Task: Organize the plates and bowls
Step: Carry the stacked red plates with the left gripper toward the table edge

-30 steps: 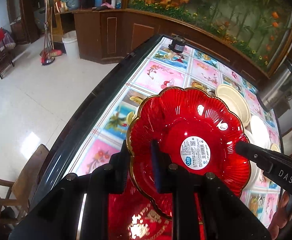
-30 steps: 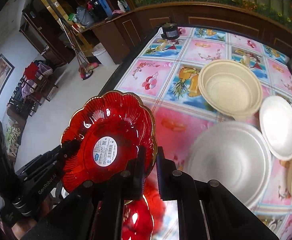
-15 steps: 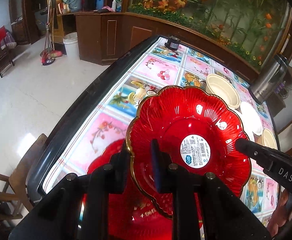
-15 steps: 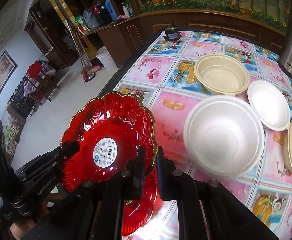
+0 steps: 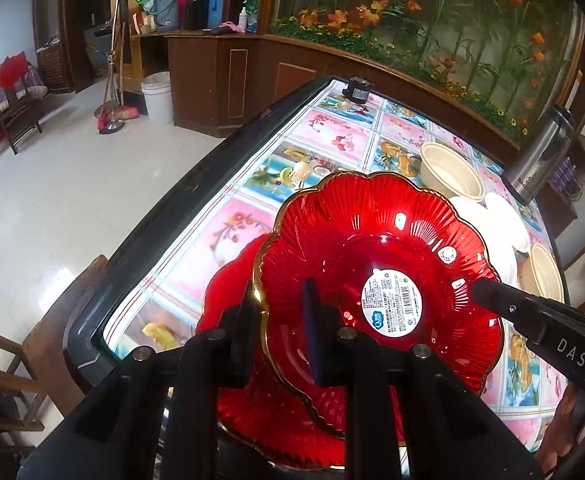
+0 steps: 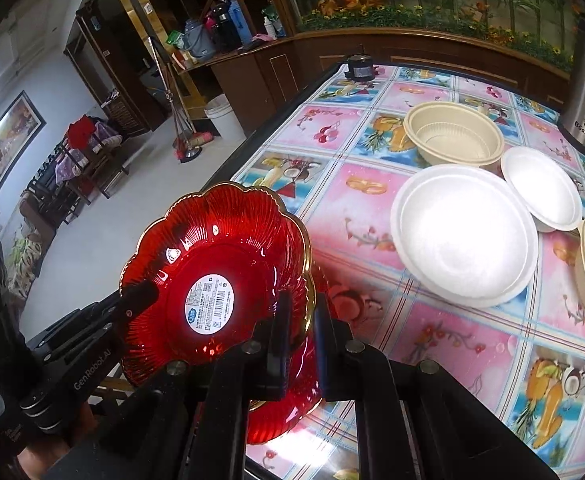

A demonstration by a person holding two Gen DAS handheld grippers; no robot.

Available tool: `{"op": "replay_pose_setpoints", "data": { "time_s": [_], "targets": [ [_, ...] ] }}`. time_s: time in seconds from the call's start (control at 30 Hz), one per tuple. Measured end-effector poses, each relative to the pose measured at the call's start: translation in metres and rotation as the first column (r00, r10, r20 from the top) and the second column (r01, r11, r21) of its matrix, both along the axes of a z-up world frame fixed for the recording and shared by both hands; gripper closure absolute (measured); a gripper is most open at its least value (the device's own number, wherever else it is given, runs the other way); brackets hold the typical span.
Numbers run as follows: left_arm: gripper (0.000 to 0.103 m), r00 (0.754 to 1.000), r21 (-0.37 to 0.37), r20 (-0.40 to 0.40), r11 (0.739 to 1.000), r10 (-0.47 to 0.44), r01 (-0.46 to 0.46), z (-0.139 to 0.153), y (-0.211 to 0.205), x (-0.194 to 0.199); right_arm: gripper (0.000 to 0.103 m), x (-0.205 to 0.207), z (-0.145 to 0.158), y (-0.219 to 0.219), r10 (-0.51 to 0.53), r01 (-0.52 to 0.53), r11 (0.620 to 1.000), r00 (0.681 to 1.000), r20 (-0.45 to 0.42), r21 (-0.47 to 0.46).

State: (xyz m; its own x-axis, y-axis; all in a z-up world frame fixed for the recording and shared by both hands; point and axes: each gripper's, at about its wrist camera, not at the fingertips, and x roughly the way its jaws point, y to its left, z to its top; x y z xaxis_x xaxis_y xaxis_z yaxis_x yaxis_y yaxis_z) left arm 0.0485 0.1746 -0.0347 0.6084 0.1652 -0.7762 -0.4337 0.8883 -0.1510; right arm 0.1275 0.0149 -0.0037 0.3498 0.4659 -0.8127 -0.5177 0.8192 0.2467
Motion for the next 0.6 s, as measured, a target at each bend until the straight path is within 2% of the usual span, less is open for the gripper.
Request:
{"op": "replay_pose_setpoints", "data": {
  "time_s": [0.6],
  "targets": [
    [0.085, 0.999, 0.016, -0.022, 1.000, 0.025, -0.024, -0.023, -0.002, -0.012, 0.093, -0.019, -0.025, 0.001, 0.016, -0.016, 1.000, 1.000, -0.020, -0.007]
  ]
}}
